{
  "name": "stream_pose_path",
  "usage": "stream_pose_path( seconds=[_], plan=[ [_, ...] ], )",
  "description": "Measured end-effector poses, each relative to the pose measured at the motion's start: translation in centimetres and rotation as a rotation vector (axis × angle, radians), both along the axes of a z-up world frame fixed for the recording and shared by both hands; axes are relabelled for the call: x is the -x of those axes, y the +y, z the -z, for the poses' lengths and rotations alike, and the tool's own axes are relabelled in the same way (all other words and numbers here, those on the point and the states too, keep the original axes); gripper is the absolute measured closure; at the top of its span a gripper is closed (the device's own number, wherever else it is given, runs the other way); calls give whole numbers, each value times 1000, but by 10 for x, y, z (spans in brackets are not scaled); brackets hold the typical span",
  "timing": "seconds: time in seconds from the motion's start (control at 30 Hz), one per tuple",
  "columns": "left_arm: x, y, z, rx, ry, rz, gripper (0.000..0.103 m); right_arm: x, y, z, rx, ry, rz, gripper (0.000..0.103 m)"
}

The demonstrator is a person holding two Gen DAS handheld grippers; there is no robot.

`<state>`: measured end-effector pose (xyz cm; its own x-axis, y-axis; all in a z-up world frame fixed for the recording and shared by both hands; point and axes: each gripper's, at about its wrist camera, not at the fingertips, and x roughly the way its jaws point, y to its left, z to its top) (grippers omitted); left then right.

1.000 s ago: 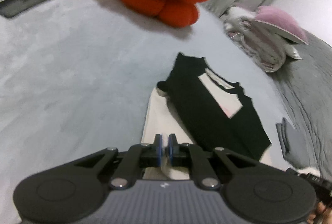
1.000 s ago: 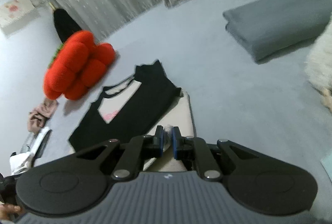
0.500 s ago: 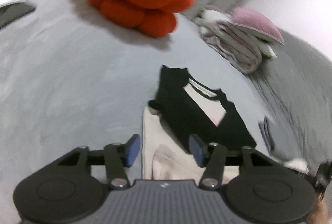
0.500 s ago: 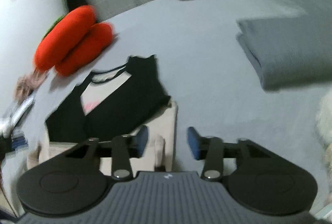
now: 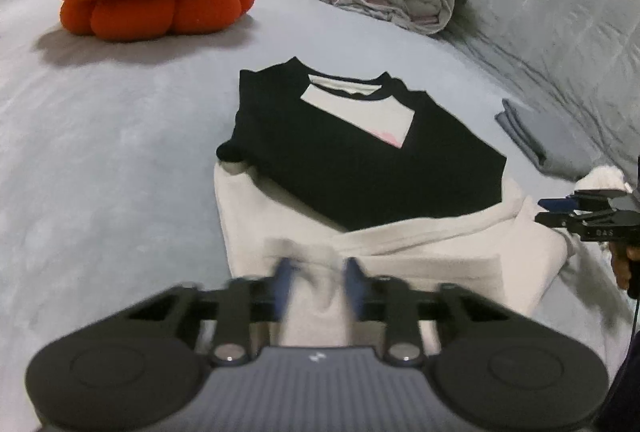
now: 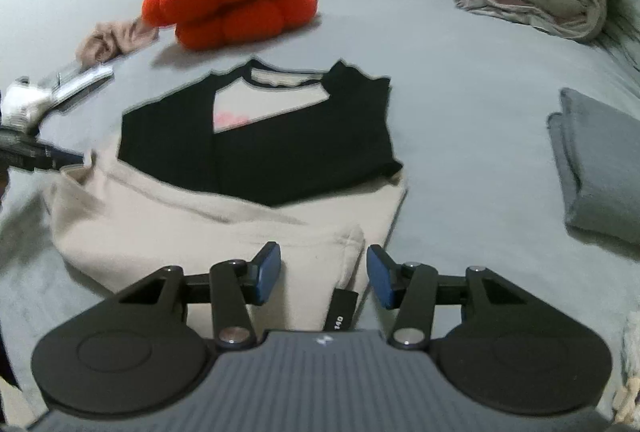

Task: Fold clothes
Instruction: 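Grasp the cream hem with the right gripper and fold it over the body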

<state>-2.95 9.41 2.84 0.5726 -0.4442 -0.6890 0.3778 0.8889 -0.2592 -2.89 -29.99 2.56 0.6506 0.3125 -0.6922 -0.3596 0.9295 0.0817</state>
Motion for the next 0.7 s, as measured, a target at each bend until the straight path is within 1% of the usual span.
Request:
stream_pose_path(
  seconds=[0.03,0.07,0.1,0.13,0.27,0.4,0.47,0.57,0.63,0.7],
  plan=[
    [1,-1,0,-15,-8,-2,91,-3,4,4,21,9,-6,69],
    [1,0,0,-23,-18,-5,93,-4,7,5,36,8,-7,72],
    [2,1,-1,-20,-24,-9,95,-5,9,5,48,3,-7,82],
    [3,3,-2,-18,-29,-14,95,-5,10,4,52,-2,-4,97],
    [6,10,-7,-5,-48,-32,96,1,7,-3,50,-34,22,97],
    [8,17,-10,14,-55,-52,96,1,5,-5,38,-45,54,98],
    [10,20,-13,27,-64,-63,96,1,3,-9,16,-62,78,98],
    [9,27,-16,60,-71,-92,96,2,-8,-18,-62,-84,137,98],
    [6,31,-16,81,-66,-120,96,-1,-15,-17,-96,-69,180,98],
    [1,32,-13,74,-60,-152,96,-7,-17,-11,-81,-42,222,98]
  ],
)
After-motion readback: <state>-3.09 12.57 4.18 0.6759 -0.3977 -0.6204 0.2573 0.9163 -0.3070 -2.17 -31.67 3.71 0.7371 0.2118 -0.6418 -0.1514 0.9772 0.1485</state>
